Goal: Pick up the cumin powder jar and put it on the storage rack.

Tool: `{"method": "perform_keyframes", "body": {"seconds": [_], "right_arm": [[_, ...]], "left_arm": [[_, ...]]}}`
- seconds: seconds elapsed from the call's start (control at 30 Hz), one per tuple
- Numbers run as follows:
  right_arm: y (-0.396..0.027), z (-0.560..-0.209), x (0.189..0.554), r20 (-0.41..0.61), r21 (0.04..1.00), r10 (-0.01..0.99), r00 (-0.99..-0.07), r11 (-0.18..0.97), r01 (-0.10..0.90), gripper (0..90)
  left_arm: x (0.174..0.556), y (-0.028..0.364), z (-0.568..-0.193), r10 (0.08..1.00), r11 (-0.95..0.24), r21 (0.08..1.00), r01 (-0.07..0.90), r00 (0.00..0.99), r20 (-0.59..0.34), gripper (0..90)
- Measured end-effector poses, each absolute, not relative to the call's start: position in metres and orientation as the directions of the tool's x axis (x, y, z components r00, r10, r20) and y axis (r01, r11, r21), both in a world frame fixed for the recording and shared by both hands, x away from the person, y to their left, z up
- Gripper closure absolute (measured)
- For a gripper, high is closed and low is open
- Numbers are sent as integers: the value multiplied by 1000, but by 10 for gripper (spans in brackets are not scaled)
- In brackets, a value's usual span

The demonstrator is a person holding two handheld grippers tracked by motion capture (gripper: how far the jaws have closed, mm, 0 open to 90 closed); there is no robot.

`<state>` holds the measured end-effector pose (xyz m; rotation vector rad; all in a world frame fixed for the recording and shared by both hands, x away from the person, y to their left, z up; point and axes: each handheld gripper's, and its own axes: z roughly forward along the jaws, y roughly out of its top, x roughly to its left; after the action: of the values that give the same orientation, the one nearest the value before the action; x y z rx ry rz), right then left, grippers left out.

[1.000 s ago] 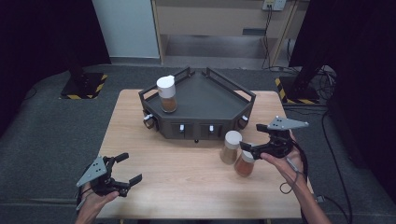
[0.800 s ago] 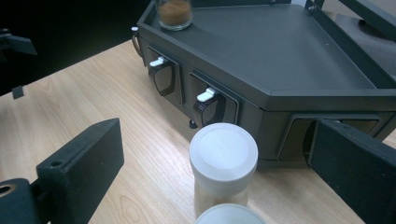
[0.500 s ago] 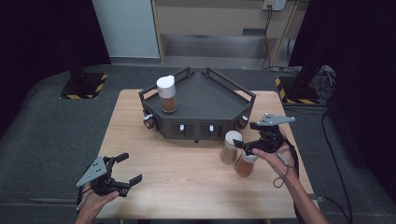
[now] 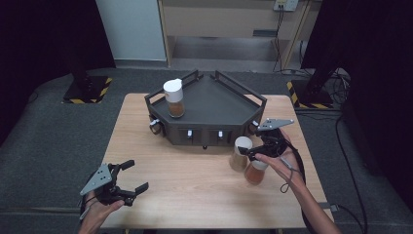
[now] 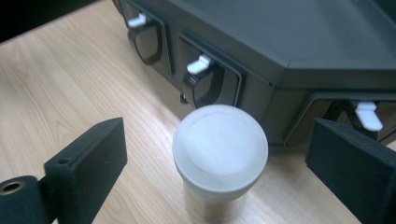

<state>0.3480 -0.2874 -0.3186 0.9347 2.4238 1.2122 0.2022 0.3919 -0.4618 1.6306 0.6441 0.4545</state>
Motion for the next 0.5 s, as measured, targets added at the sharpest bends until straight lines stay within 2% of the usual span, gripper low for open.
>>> {"method": "perform_keyframes", "body": {"seconds": [0.5], "right_arm": [[-264,-303,379,78,667,658,-749,524,530,124]], "left_arm": [[202,393,-462,639,-84,985,149,767,-61,2]]}}
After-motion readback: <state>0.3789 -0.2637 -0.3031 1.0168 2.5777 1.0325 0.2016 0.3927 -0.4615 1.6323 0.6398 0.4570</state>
